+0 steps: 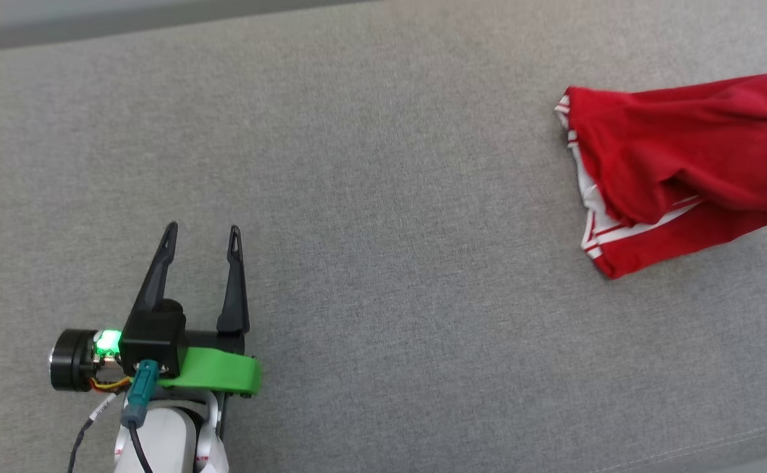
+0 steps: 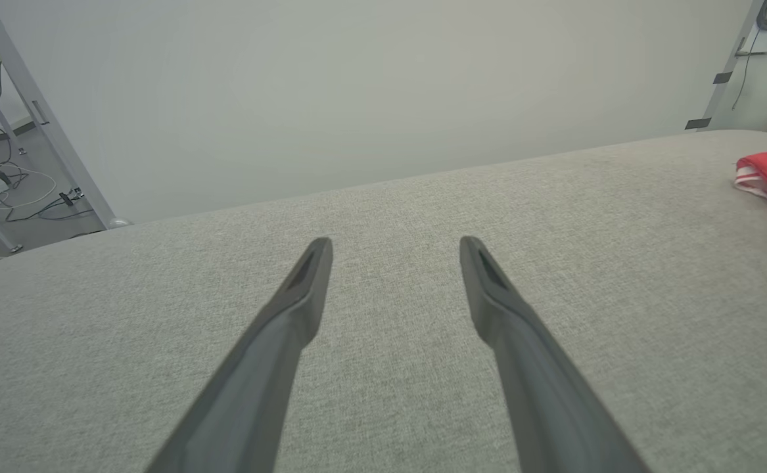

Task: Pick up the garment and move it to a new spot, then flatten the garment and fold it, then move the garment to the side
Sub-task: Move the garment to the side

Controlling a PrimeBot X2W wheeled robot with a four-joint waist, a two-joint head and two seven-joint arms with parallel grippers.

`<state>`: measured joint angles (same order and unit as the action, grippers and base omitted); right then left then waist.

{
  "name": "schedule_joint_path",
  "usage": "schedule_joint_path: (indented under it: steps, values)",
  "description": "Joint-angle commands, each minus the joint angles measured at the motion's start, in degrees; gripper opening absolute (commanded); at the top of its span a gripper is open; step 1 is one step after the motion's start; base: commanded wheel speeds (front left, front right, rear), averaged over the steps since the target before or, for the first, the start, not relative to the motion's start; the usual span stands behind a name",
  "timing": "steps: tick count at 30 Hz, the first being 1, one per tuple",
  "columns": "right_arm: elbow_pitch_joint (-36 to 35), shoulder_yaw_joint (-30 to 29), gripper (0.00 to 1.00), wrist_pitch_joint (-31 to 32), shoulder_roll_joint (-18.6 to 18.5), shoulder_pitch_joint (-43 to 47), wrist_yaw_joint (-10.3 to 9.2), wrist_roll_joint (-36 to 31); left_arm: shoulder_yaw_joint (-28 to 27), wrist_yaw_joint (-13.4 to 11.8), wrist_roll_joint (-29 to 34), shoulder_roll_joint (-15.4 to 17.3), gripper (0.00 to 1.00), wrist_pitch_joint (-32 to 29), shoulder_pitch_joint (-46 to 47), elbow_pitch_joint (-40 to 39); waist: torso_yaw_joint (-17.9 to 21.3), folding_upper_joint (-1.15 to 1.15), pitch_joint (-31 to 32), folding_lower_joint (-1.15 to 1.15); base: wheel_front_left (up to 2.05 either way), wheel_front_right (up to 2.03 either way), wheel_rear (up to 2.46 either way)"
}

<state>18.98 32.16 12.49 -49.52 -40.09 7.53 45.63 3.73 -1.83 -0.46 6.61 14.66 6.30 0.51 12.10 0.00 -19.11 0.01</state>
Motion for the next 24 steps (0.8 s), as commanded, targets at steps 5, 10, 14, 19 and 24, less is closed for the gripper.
schedule_joint_path:
  steps: [5, 10, 14, 19, 24]
  values:
    - [7.7, -1.6, 0.00, 0.2, -1.4, -4.7, -0.04, -1.5, 0.1, -0.2, 1.1, 1.6, 1.00, 0.3, 3.0, -2.4, 0.7, 0.00, -8.0, -0.01, 0.00, 0.00, 0.00]
    - [14.9, -2.4, 0.00, -0.1, -2.7, -8.4, -0.04, -3.2, 0.3, -0.4, 1.3, 2.5, 1.00, 0.3, 4.4, -4.3, -0.6, 0.00, -10.7, -0.01, 0.00, 0.00, 0.00]
    - [19.7, -3.2, 0.00, -0.6, -3.3, -10.9, -0.04, -4.0, 0.3, -0.7, 1.3, 3.1, 1.00, 0.3, 5.1, -5.3, -1.1, 0.00, -12.1, -0.01, 0.00, 0.00, 0.00]
    - [25.5, -5.2, 0.00, -1.7, -2.2, -14.6, -0.04, -4.4, 0.2, -1.2, 1.1, 3.6, 1.00, 0.3, 5.2, -5.9, -1.2, 0.00, -12.8, -0.01, 0.00, 0.00, 0.00]
    - [29.3, -4.7, 0.00, -2.2, -0.1, -16.6, -0.04, -5.0, 0.2, -1.6, 0.8, 3.9, 1.00, 0.3, 5.0, -5.7, -1.2, 0.00, -12.0, -0.01, 0.00, 0.00, 0.00]
